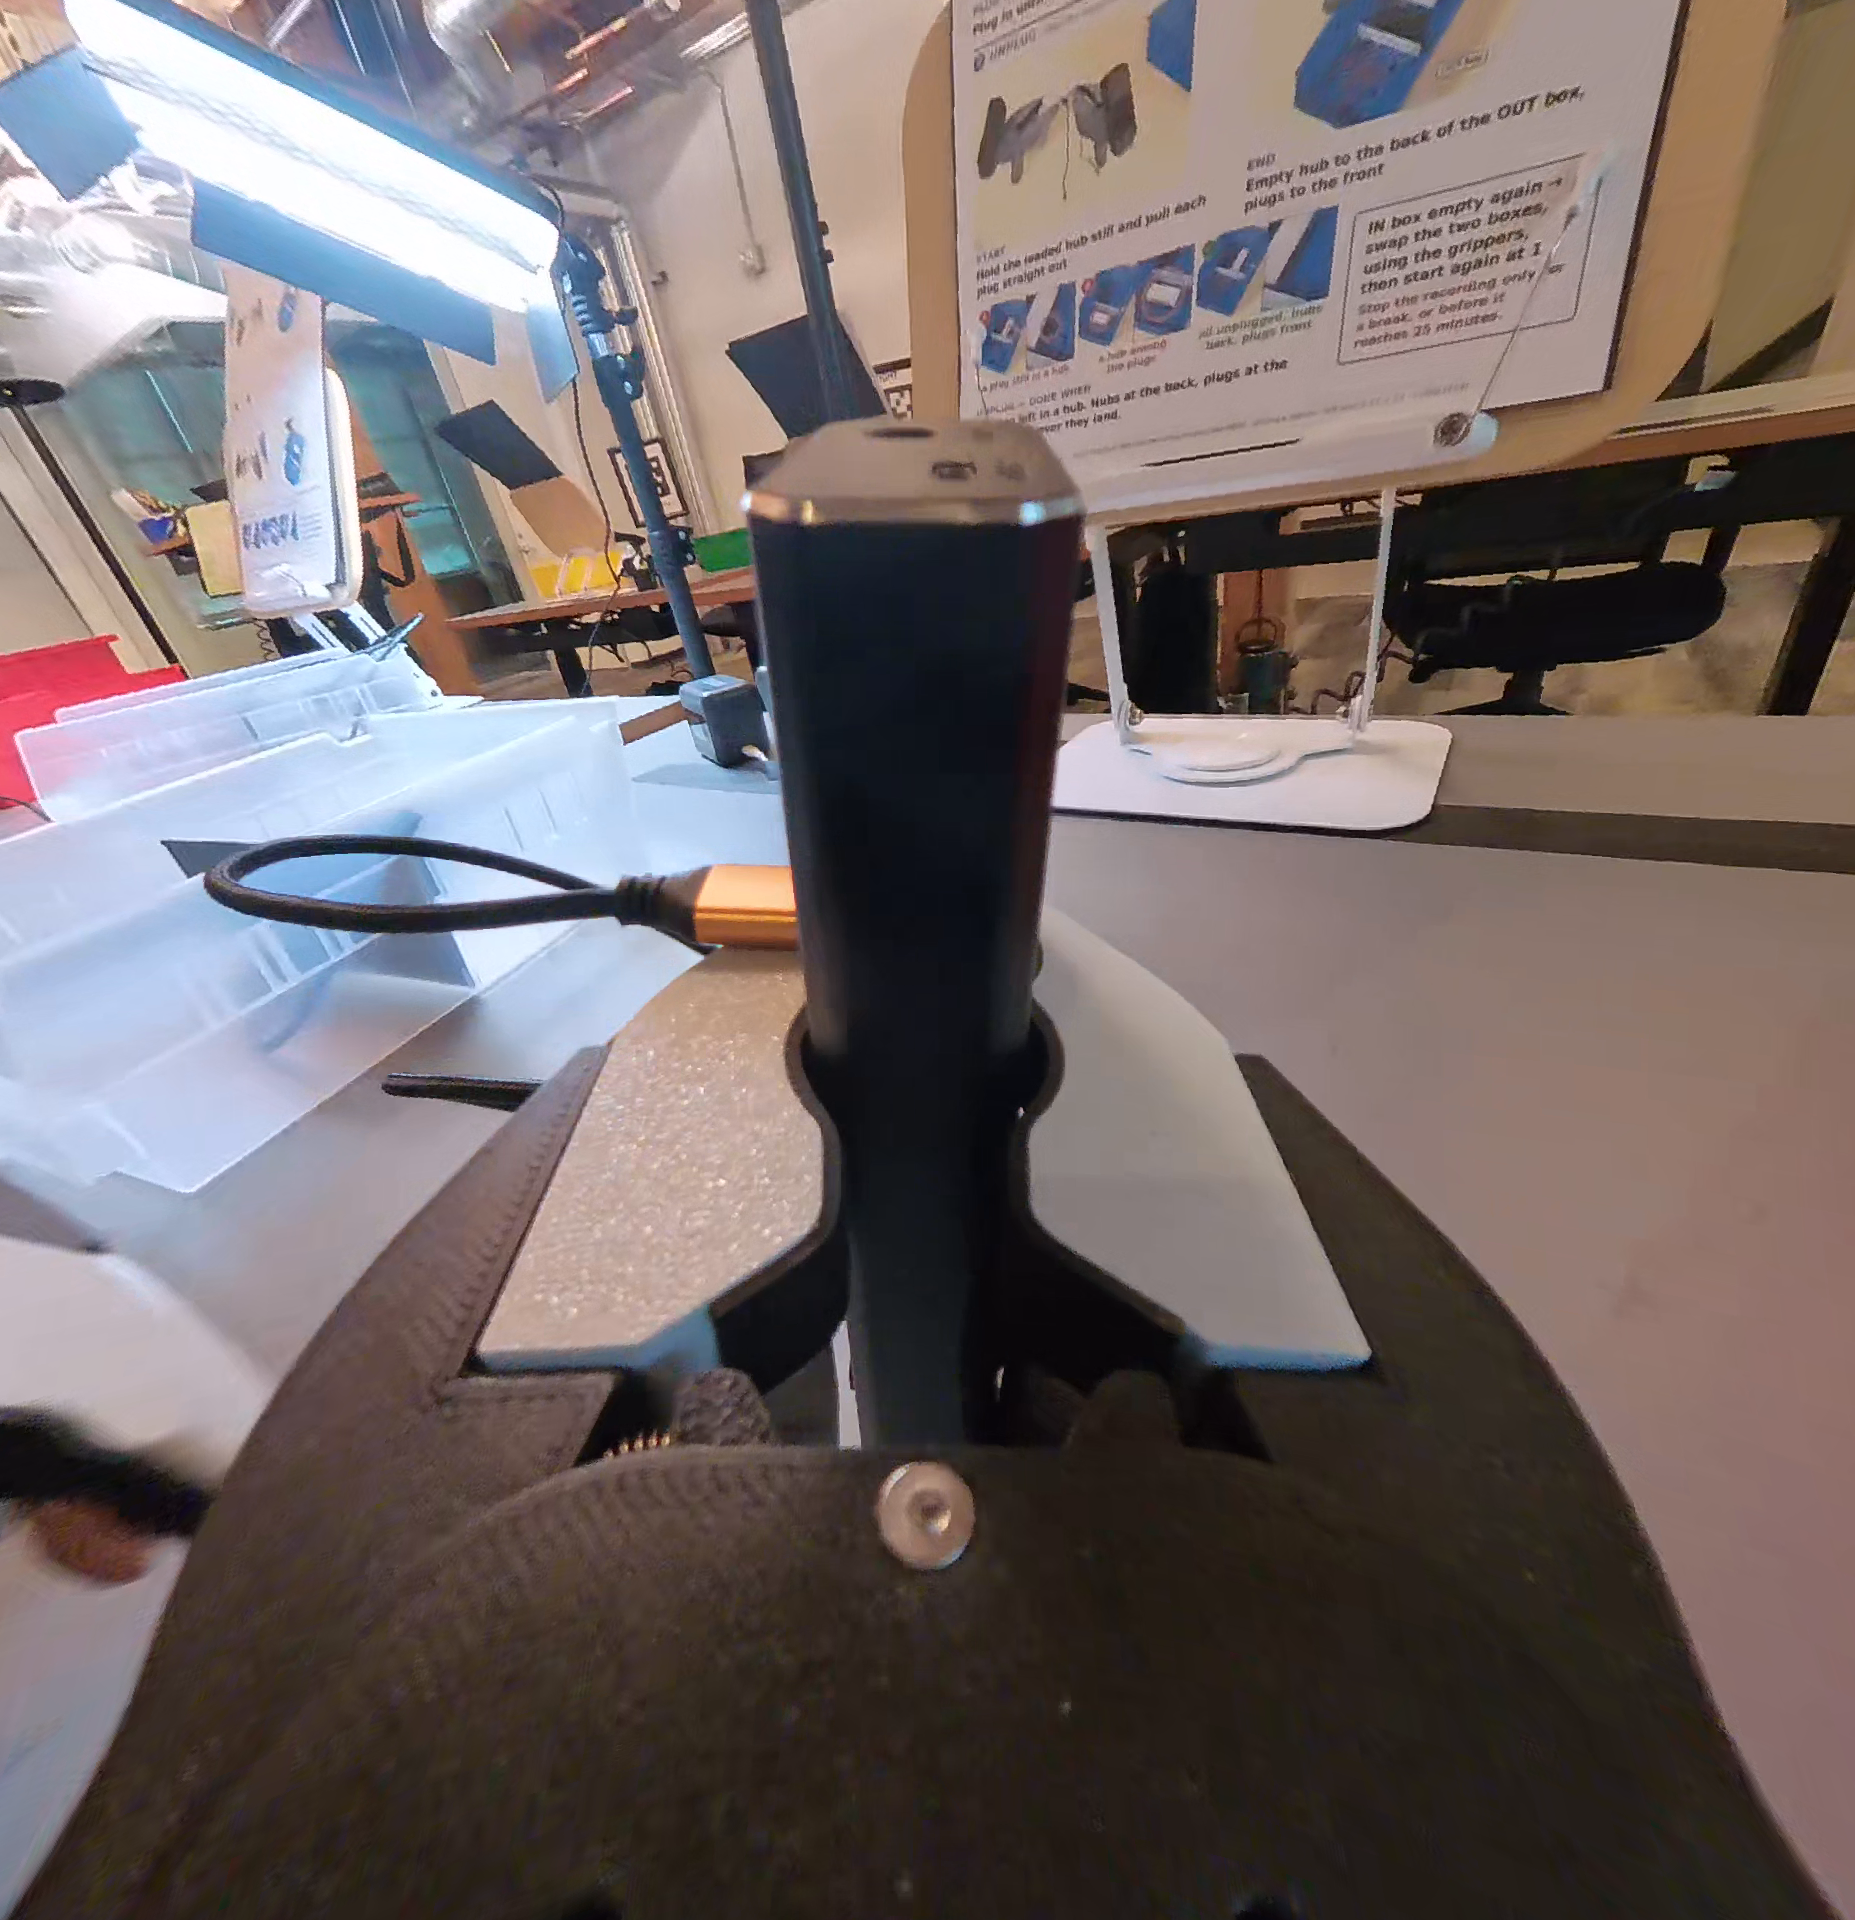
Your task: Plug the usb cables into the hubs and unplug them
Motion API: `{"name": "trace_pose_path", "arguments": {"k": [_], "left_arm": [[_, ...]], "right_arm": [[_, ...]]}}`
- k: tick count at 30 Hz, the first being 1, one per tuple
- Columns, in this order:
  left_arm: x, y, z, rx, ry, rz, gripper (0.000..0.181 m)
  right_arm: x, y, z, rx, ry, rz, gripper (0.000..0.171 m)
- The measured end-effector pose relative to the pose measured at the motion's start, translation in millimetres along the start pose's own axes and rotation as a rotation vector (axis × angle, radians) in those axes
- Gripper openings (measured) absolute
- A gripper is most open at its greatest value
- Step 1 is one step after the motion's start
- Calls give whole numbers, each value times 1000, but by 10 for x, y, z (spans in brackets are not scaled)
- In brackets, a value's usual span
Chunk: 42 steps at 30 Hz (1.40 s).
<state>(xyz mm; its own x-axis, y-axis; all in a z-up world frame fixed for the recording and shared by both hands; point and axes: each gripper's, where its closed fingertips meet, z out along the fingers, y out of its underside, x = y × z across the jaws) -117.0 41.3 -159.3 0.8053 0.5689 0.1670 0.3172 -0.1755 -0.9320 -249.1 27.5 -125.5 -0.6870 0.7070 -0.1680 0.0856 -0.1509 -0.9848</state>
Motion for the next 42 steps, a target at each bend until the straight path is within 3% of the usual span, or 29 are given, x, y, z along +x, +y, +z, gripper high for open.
{"name": "trace_pose_path", "arguments": {"k": [1, 3, 6, 10, 13, 14, 20, 24, 34, 42], "left_arm": [[111, -27, -69, -11, 69, 21, 41], [212, -144, -250, 4, 145, 86, 40], [113, -497, -591, 205, 125, 217, 37], [-369, -912, -1105, 630, -144, 226, 33], [-742, -887, -1353, 797, -354, 194, 30], [-833, -859, -1384, 807, -402, 172, 30], [-898, -806, -1343, 775, -444, 188, 30], [-919, -786, -1323, 770, -434, 169, 30], [-995, -738, -1296, 746, -447, 141, 30], [-1000, -716, -1263, 727, -449, 144, 30]], "right_arm": [[1, 8, 5, -1, 3, -6, 30], [7, 21, 12, -2, 15, -29, 30], [22, 82, 32, -36, 40, -70, 30], [50, 199, 65, -97, 56, -65, 31], [17, 199, 74, -87, 43, -101, 31], [-2, 199, 74, -82, 37, -118, 32], [-109, 208, 77, -99, 10, -214, 86], [-167, 212, 60, -108, -18, -268, 105], [-198, 337, -104, -227, -72, -305, 110], [-232, -453, -548, 100, -122, 93, 100]]}}
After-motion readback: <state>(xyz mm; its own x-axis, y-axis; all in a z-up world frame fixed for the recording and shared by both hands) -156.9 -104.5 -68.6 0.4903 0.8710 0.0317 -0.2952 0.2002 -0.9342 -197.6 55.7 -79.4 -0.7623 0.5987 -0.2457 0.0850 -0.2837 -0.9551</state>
